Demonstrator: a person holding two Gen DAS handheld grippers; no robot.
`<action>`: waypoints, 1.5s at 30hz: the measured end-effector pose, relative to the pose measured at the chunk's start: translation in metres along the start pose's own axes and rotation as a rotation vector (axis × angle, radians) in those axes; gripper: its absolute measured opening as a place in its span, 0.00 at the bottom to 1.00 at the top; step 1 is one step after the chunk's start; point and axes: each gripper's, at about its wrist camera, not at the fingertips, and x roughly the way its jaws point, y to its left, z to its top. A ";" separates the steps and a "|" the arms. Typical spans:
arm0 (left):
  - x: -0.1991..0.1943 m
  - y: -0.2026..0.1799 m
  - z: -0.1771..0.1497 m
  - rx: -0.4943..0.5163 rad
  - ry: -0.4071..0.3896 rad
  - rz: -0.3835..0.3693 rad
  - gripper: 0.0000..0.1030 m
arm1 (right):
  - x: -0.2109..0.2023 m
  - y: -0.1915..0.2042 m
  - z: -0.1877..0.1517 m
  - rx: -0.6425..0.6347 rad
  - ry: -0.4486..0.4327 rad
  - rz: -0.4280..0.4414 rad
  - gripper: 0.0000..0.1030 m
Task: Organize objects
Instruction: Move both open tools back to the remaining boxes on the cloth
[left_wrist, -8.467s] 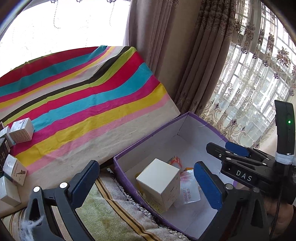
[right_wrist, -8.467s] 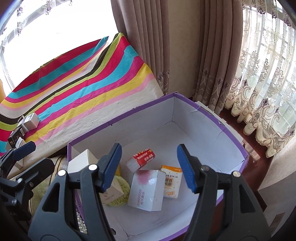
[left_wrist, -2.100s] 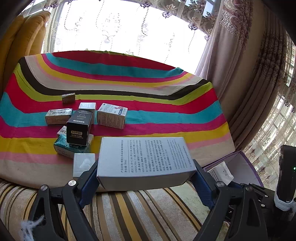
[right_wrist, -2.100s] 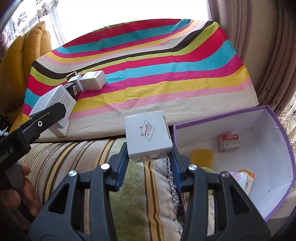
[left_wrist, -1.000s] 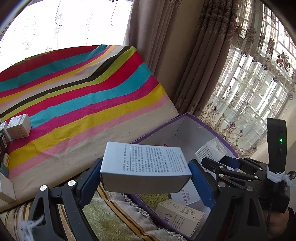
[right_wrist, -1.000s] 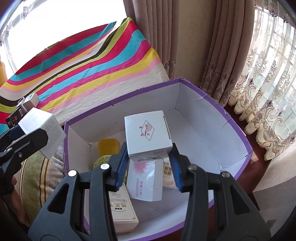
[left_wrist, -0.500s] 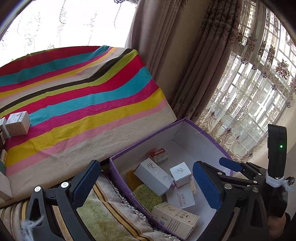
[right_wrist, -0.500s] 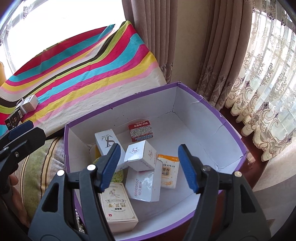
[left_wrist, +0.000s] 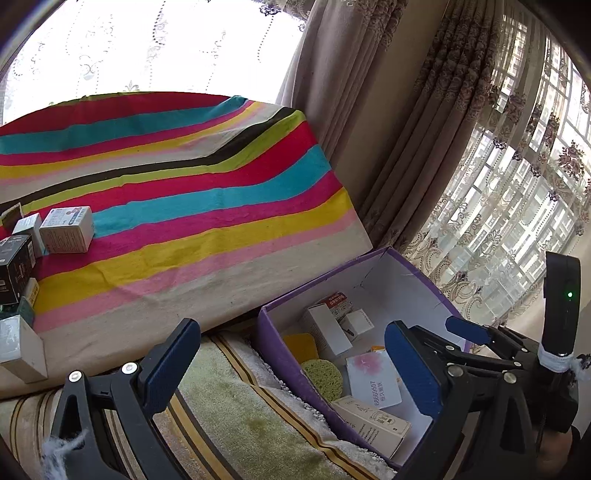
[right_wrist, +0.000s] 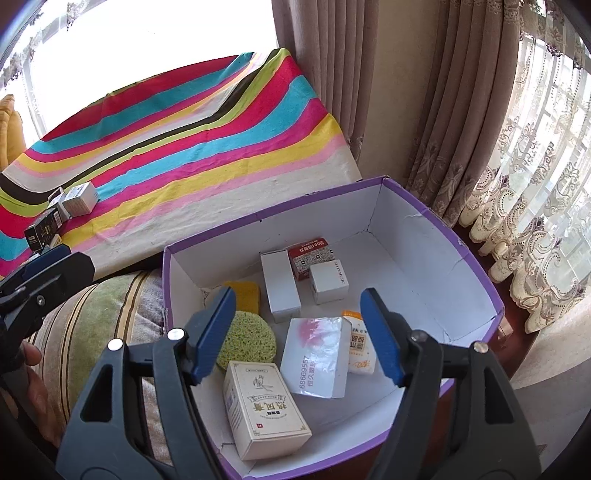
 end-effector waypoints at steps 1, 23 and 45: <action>-0.003 0.005 -0.001 -0.008 -0.002 0.004 0.98 | -0.001 0.004 0.000 0.001 -0.005 0.008 0.71; -0.085 0.121 -0.035 -0.227 -0.080 0.171 0.98 | -0.004 0.101 -0.021 -0.150 0.016 0.140 0.74; -0.076 0.185 -0.034 -0.355 0.010 0.319 0.86 | 0.001 0.167 -0.022 -0.245 0.041 0.236 0.76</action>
